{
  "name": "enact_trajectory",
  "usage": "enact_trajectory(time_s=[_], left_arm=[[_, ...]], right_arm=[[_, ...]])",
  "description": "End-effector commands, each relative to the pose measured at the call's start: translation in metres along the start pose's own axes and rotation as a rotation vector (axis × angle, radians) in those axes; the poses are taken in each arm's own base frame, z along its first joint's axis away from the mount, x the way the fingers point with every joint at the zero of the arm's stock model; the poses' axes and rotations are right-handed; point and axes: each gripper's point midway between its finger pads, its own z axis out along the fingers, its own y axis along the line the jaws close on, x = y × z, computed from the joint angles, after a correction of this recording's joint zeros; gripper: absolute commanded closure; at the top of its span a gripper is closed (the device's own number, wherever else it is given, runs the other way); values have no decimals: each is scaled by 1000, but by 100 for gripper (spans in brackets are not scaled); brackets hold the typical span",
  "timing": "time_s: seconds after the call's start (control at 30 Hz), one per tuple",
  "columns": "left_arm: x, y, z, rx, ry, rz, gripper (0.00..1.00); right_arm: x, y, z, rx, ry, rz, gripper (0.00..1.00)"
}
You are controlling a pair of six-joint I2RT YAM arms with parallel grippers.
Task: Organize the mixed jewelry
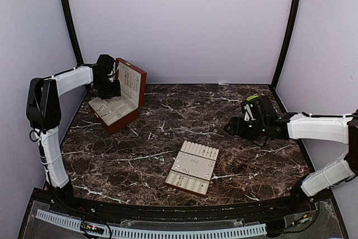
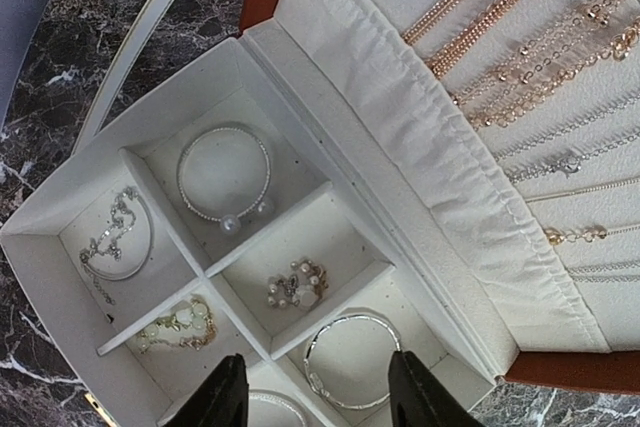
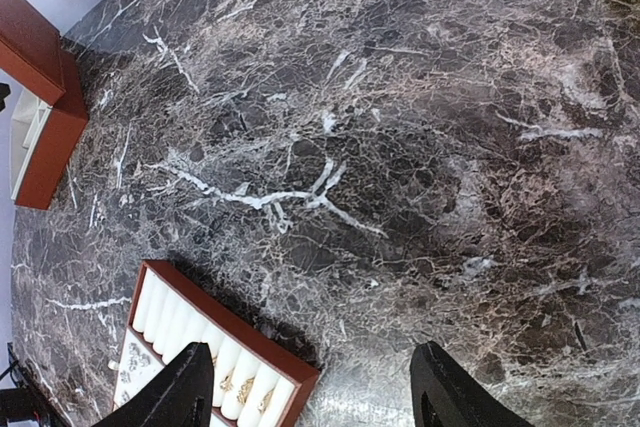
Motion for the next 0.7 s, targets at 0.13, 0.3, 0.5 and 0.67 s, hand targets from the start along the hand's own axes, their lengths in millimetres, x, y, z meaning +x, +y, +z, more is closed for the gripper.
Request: enact_trajectory(time_s=[0.13, 0.3, 0.5, 0.67], left_arm=[[-14, 6, -24, 3, -80, -4, 44], [-10, 1, -39, 60, -107, 32, 39], [19, -17, -65, 245, -152, 133, 37], [60, -35, -84, 424, -137, 238, 36]], right_arm=[[-23, 10, -11, -28, -68, -3, 32], [-22, 9, -12, -24, -56, -25, 32], [0, 20, -10, -100, 56, -168, 34], [14, 13, -14, -90, 105, -214, 35]])
